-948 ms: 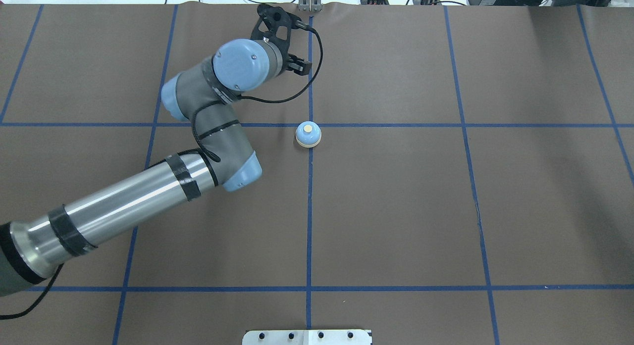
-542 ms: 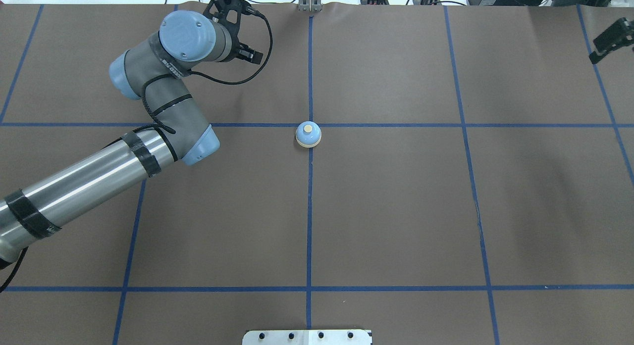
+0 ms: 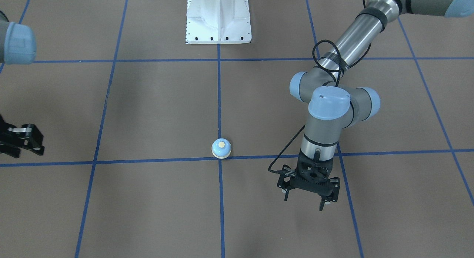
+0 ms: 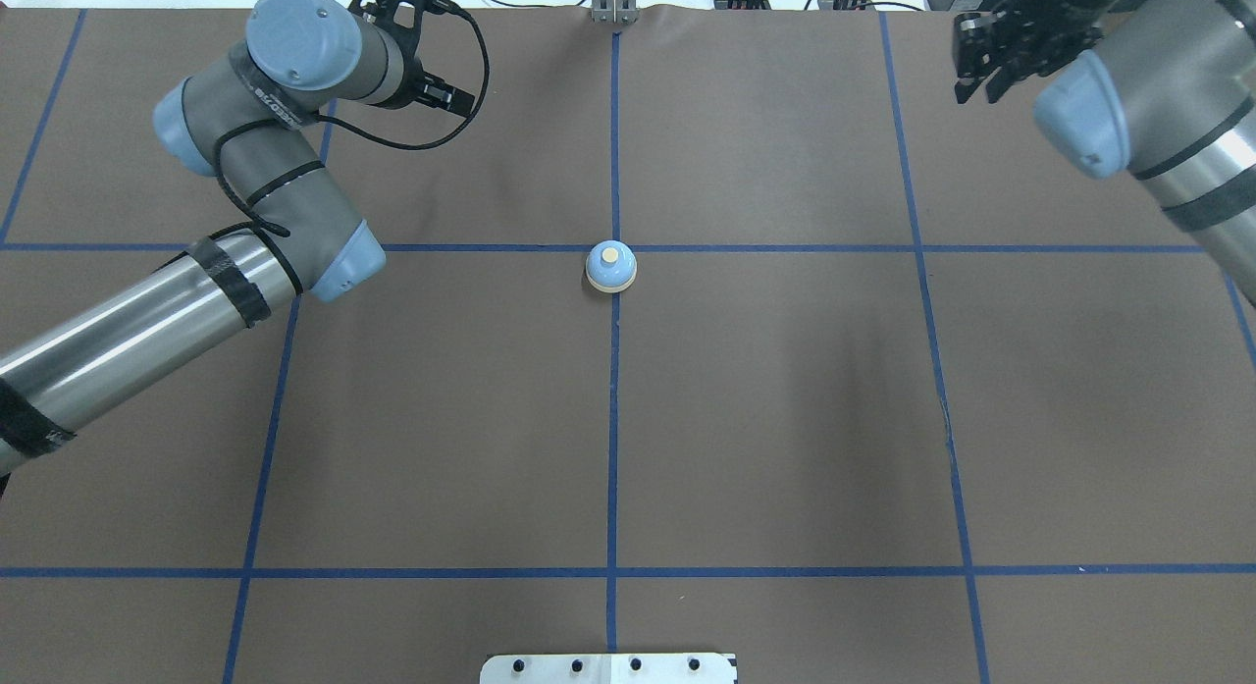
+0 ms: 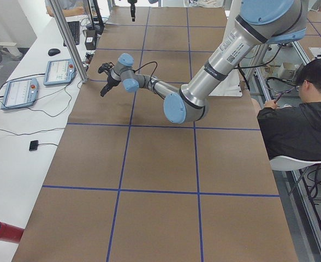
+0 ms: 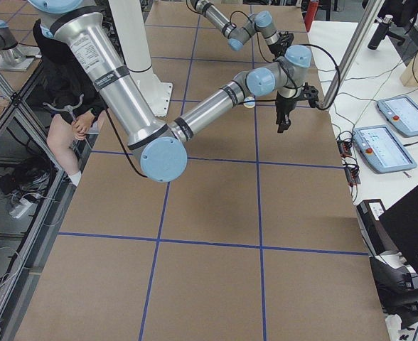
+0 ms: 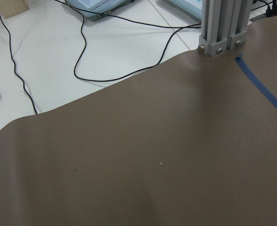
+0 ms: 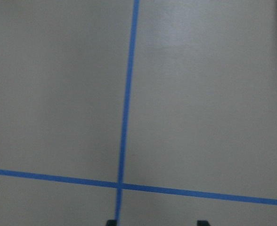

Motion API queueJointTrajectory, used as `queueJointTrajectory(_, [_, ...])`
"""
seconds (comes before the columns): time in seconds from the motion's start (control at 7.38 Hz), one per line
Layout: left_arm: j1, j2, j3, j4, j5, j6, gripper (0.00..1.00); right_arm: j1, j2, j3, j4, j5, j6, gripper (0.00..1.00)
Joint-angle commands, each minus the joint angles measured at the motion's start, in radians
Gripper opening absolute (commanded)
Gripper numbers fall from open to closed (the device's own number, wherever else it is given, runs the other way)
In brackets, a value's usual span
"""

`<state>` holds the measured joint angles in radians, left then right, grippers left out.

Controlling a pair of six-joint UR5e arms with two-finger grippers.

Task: Place and press bell with both arms
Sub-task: 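Move the right gripper above the bell while the left arm retracts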

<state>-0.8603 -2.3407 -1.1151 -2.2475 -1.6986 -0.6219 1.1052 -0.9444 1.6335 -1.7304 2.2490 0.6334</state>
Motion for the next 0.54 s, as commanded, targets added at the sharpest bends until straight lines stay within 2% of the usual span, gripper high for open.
queueJointTrajectory(0.0, [-0.042, 0.079, -0.06, 0.0, -0.058, 0.033, 0.99, -0.126, 0.119, -0.026, 0.035, -0.08, 0.19, 0.0])
queueJointTrajectory(0.14, [-0.078, 0.104, -0.087, 0.012, -0.119, 0.048, 0.99, -0.161, 0.184, -0.073, 0.035, -0.089, 0.25, 0.0])
queueJointTrajectory(0.41, [-0.196, 0.194, -0.094, 0.012, -0.307, 0.141, 0.99, -0.234, 0.262, -0.147, 0.04, -0.094, 0.368, 0.0])
